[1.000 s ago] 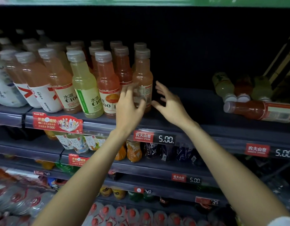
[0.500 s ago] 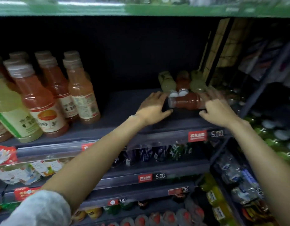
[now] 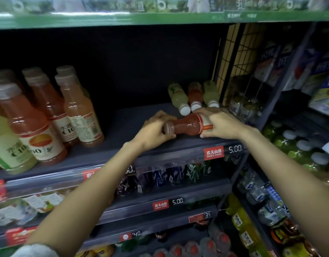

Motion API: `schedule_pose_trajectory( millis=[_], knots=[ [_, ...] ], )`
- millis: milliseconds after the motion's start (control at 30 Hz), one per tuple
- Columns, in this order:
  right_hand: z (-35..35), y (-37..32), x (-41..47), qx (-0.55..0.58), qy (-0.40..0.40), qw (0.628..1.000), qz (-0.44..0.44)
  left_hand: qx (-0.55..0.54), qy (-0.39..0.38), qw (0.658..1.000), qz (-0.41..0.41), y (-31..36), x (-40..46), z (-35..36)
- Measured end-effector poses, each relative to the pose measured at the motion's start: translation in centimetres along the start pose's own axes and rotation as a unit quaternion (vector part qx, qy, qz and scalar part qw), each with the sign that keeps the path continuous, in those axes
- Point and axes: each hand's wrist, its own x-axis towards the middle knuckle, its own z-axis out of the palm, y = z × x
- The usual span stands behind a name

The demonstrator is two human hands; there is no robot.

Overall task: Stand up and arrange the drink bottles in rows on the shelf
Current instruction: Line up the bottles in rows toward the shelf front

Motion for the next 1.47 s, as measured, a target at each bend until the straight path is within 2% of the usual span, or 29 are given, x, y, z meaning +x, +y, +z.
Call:
schedule_pose_trajectory(
  millis=[67, 134, 267, 300, 334, 434, 534, 634, 668, 734, 834, 935, 1135, 1469],
  knots=[
    [-0.1, -1.4, 0.6, 0.004, 0.020, 0.999, -0.032, -0.089, 0.075, 0.993, 0.027, -0.4, -1.5, -1.1],
    [-0.2, -2.6, 0.9, 0.044, 0.041, 0.997, -0.049, -0.176, 0.154, 0.971, 0.055, 0.2, -2.8, -1.7],
    [0.9, -4.5, 0.7, 0.205, 0.134, 0.969, -0.022, -0.284, 0.248, 0.926, 0.042, 1.9, -3.3, -2.2],
    [2.0, -8.4, 3.0, 0.244, 0.125, 0.960, -0.055, -0.272, 0.302, 0.914, 0.010, 0.0, -5.6, -4.2],
    [2.6, -9.6, 3.4, 0.278, 0.125, 0.951, -0.050, -0.270, 0.319, 0.909, -0.003, -0.5, -6.0, -4.5],
    [3.8, -11.4, 4.4, 0.399, 0.131, 0.907, -0.017, -0.253, 0.295, 0.921, -0.006, -1.2, -6.3, -5.0],
    [4.2, -13.8, 5.3, 0.471, 0.110, 0.875, -0.003, -0.114, 0.318, 0.941, -0.019, -2.6, -7.5, -6.0],
    [4.9, -16.2, 6.3, 0.519, 0.078, 0.851, 0.001, 0.049, 0.390, 0.919, -0.038, -5.2, -9.5, -6.8],
    [5.1, -16.6, 6.3, 0.514, 0.071, 0.855, -0.003, 0.089, 0.408, 0.907, -0.054, -5.8, -10.0, -7.0],
    [5.2, -17.2, 6.6, 0.457, 0.073, 0.886, -0.009, 0.140, 0.431, 0.886, -0.097, -6.9, -11.0, -7.1],
    [5.0, -17.4, 7.3, 0.382, 0.095, 0.919, 0.015, 0.129, 0.413, 0.888, -0.155, -8.1, -11.5, -7.3],
    [5.5, -18.5, 8.4, 0.398, 0.116, 0.910, 0.015, 0.126, 0.391, 0.893, -0.181, -8.7, -11.3, -6.9],
    [6.4, -22.2, 10.1, 0.395, 0.187, 0.898, 0.058, 0.140, 0.401, 0.890, -0.165, -9.4, -11.2, -6.5],
    [6.7, -23.7, 12.2, 0.381, 0.076, 0.921, -0.011, 0.150, 0.388, 0.895, -0.159, -9.8, -11.0, -6.6]
  ],
)
